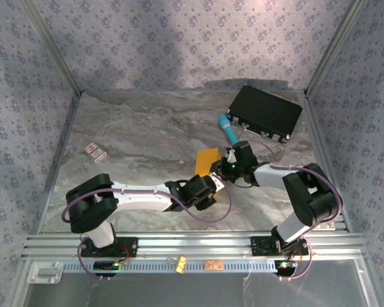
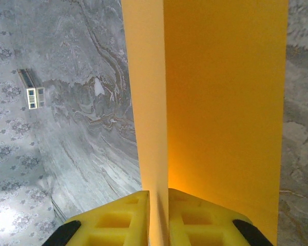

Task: Fold a paper plane with a square sheet of paper (pick it up from the middle)
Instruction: Fold the triangle a second time at the center of the table.

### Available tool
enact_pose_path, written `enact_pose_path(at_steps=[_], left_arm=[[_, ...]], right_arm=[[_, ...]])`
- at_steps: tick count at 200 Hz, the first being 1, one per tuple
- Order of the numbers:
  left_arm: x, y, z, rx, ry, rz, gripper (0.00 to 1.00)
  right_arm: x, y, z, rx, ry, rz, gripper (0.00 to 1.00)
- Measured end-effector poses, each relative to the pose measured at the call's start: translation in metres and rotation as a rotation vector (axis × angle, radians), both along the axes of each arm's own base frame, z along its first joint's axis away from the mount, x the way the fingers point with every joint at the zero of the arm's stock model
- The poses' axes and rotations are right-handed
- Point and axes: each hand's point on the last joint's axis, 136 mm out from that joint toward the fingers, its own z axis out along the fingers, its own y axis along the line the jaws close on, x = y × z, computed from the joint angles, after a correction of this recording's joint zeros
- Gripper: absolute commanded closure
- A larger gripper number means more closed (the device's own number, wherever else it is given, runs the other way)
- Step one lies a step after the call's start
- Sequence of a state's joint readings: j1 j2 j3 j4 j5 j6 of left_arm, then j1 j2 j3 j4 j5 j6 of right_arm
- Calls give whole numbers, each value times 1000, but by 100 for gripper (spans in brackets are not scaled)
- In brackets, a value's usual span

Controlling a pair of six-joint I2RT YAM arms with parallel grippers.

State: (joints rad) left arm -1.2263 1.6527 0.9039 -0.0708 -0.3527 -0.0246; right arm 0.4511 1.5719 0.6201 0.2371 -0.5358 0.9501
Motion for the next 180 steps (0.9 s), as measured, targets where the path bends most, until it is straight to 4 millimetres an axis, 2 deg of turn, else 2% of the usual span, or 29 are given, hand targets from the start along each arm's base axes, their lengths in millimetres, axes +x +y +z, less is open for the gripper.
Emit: enact_pose_path(at_steps=[35,56,180], left_arm=[[2,-8,-2,17,-33,-7,30],[2,-8,-6,29,-41,-3,37],[6,-6,-4,20,-53,30,88]], right_arm=[[0,0,0,0,1,0,84],[0,0,0,-1,1,0,84],[-1,-4,0,-1,0,-10,82]])
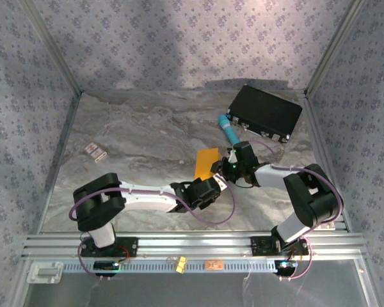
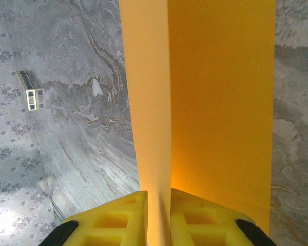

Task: Fold a paper plane with a square sheet of paper (pick it up from the middle)
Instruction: Fold the triangle a second time at the center of the table.

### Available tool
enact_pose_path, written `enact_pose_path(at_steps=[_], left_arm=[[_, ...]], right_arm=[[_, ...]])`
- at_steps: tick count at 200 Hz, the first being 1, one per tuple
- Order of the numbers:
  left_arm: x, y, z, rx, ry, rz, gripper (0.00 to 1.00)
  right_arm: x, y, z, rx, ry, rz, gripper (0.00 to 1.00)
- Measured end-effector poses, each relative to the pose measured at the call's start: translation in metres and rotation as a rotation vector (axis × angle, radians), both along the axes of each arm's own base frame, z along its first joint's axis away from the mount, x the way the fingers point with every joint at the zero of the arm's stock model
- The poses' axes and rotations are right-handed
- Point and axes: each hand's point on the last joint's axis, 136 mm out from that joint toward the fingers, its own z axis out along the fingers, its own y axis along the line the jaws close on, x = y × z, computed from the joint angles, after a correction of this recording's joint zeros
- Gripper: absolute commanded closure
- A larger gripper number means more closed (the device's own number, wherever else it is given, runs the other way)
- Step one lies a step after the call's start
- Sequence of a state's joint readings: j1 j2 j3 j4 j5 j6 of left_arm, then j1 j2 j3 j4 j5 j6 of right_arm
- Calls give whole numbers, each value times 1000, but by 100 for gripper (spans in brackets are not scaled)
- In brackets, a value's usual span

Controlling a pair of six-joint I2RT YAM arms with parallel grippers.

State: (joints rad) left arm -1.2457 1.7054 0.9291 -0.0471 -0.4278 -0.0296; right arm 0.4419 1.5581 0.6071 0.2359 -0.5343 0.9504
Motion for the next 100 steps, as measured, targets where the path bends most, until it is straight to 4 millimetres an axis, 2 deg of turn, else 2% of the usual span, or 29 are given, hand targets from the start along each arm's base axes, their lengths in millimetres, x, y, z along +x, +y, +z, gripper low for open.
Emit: enact_pose_path(at_steps=[39,78,100], left_arm=[[-1,-1,0,-31,38,14,99],[9,2,8,-145,171,62,100],[19,6,18,-240,264,98,100]], right_arm=[[-4,-7,2,-8,-13,-20,78],[-14,-28,9,-46,-35,-78,71],[-17,-39,22,-70,-72,-117,71]])
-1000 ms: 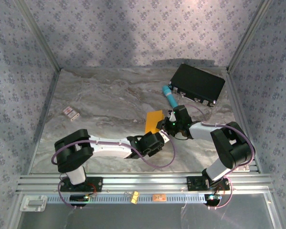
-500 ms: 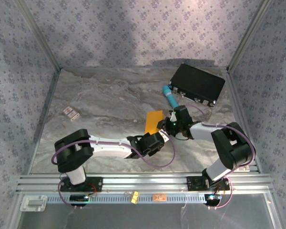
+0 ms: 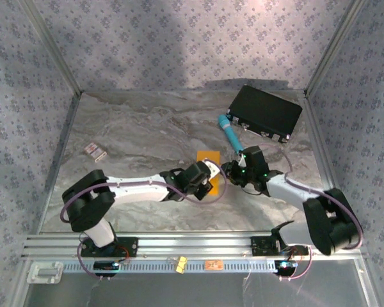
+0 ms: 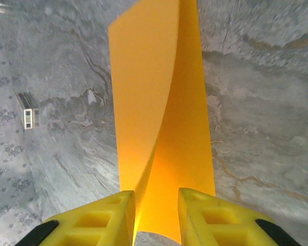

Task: Fold a paper plane with a square sheet of paper (pick it up from the middle)
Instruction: Fold the triangle a second time at the center of the table.

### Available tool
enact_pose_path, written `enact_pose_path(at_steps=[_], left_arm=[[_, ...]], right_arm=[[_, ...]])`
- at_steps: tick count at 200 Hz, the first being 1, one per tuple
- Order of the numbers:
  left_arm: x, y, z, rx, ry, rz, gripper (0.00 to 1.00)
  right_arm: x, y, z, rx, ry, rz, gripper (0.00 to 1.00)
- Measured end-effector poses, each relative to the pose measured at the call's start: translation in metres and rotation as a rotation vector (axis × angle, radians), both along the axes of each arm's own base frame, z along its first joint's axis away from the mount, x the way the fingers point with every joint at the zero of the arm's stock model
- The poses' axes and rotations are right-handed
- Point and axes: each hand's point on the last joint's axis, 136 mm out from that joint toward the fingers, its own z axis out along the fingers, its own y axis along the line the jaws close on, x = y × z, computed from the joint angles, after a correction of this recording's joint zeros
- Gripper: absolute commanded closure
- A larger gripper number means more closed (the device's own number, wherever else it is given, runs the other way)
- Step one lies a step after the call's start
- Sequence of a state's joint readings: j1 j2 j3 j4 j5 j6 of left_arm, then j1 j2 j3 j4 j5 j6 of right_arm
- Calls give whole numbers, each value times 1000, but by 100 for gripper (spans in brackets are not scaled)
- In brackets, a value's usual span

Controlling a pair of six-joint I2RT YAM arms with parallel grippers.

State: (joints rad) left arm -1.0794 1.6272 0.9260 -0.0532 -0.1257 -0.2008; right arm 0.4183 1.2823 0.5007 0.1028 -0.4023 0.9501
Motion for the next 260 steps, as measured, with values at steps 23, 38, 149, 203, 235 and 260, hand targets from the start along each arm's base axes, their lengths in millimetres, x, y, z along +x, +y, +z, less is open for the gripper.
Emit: enact_pose_path(at_steps=[23,38,149,203,235,260], left_arm=[[8,3,5,-86,105,21,100],[8,4,4,-122,172,20,100],[1,9,1,-251,390,16,94],[5,9,-1,-267,413,18,86],[7,11,-6,-260,424,28,85],[10,11,-8,-260,428,33,86]], right_arm=[[-5,-6,9,-6,-32,-18,75],[-11,-7,6,-14,-25,-13,78],[-34,34,-20,-16,25,100,90],[-17,47,-12,9,-7,103,90],[-16,47,-13,10,-4,105,90],[-16,47,-13,11,-5,104,90]])
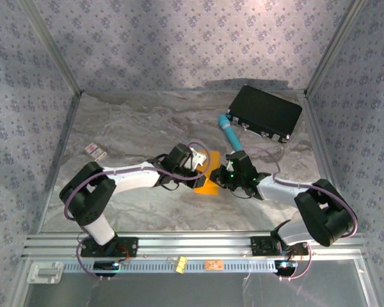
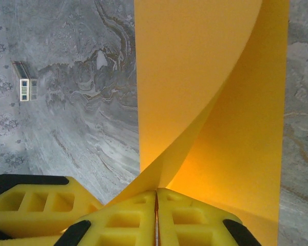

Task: Fold a paper plane with a square sheet of paper (pick it up from the middle)
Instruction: Fold the triangle a second time at the center of the table.

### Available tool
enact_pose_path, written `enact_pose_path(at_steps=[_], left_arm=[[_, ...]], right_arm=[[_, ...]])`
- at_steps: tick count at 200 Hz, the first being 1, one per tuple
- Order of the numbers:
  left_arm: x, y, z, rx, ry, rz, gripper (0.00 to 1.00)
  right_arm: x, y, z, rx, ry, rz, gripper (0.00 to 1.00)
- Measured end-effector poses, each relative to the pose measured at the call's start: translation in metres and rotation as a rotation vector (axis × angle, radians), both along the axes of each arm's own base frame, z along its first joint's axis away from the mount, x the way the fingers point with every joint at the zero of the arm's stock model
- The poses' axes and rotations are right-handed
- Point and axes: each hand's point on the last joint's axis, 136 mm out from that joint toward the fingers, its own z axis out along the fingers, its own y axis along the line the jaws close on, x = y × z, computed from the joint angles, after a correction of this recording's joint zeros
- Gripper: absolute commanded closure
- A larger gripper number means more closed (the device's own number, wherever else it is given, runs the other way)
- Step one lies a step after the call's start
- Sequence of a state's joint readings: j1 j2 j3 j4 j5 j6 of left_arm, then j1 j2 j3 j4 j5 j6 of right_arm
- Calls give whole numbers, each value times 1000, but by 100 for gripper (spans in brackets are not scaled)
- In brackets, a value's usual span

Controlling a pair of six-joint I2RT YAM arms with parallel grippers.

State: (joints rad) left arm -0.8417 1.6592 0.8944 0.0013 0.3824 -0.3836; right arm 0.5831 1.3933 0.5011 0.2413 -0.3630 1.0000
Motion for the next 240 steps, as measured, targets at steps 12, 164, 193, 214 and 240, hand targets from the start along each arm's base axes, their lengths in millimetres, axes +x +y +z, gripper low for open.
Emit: enact_pose_path(at_steps=[12,164,193,214,240], left_arm=[[2,0,1,-3,0,2,86],[4,-2,-2,-14,25,-8,98],[4,-3,-2,-14,25,-7,93],[4,-3,-2,-14,27,-6,91],[4,-3,-1,-16,29,-2,88]], right_arm=[[0,0,0,1,1,-1,90],[-18,-8,-19,-107,58,-7,91],[-23,-11,-26,-148,71,-10,91],[-25,-15,-35,-180,91,-15,91],[-29,-21,-43,-215,116,-21,91]])
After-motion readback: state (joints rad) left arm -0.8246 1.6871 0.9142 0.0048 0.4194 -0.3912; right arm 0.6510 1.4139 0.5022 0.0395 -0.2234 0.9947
